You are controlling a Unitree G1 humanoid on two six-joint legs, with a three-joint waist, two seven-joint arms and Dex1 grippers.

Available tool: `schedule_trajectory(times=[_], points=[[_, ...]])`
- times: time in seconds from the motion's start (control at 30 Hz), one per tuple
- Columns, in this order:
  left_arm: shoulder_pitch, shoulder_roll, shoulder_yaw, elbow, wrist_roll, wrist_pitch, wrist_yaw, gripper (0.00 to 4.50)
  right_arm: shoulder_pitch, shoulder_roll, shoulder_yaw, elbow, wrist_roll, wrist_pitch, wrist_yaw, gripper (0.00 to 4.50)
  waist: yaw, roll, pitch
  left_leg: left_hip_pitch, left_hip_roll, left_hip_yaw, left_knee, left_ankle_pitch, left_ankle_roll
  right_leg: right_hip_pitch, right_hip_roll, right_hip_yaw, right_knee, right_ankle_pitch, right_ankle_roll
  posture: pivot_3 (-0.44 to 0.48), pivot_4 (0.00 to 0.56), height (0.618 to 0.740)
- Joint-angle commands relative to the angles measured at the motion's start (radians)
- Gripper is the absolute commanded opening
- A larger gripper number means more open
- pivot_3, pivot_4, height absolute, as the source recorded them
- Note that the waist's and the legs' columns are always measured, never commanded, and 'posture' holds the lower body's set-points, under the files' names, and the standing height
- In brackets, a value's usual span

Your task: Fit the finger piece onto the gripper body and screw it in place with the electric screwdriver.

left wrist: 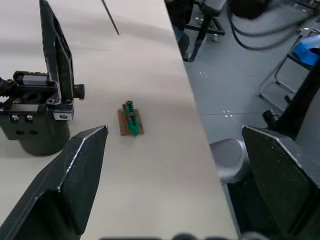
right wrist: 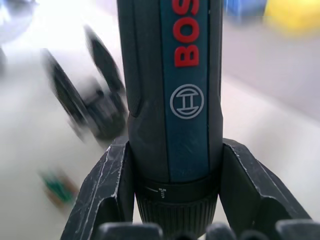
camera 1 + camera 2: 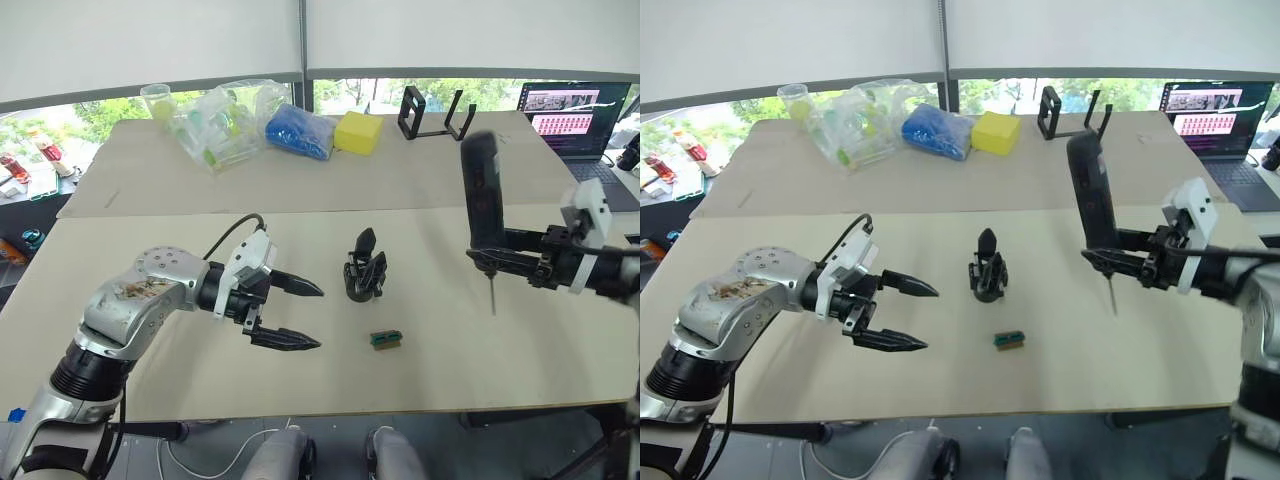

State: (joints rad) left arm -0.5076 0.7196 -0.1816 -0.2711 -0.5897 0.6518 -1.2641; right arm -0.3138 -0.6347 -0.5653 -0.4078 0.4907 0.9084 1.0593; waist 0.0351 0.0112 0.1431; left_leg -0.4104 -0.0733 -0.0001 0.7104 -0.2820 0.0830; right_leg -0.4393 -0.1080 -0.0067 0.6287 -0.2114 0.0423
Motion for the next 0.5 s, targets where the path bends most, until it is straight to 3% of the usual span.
schedule_trajectory(times=[0.03,0.1,0.23,0.5], points=[[0.015,-0.019,0.003,0.012,0.012,-0.043,0.003,4.50,0.070,0.167,-0.148,-0.283,0.171,-0.001,-0.222,1.91,0.003,0.000,0.000,0.001,0.000,0.000,0.000,0.000,0.000,0.000,0.000,0.000,0.001,0.000,0.000,0.000,0.150,0.740],[0.022,-0.027,-0.008,0.029,0.027,-0.067,-0.012,4.50,0.165,0.289,-0.166,-0.401,0.216,-0.023,-0.341,1.91,0.005,0.000,0.000,0.002,0.000,-0.001,0.000,0.000,0.000,0.001,0.001,0.000,0.001,0.000,0.000,0.000,0.150,0.740],[0.029,-0.053,-0.036,0.084,0.077,-0.144,-0.029,4.50,0.379,0.419,-0.030,-0.598,0.236,-0.110,-0.423,1.91,0.001,0.000,0.000,0.004,-0.002,0.000,-0.001,0.000,0.000,0.001,0.003,-0.002,0.002,0.000,0.000,0.000,0.150,0.740],[0.038,-0.121,-0.058,0.177,0.133,-0.245,-0.044,4.50,0.392,0.425,0.259,-0.587,0.151,-0.249,-0.520,1.91,-0.025,0.000,0.000,0.010,-0.002,0.004,-0.003,0.000,0.000,0.004,0.006,-0.001,0.002,0.000,0.000,0.000,0.150,0.740]])
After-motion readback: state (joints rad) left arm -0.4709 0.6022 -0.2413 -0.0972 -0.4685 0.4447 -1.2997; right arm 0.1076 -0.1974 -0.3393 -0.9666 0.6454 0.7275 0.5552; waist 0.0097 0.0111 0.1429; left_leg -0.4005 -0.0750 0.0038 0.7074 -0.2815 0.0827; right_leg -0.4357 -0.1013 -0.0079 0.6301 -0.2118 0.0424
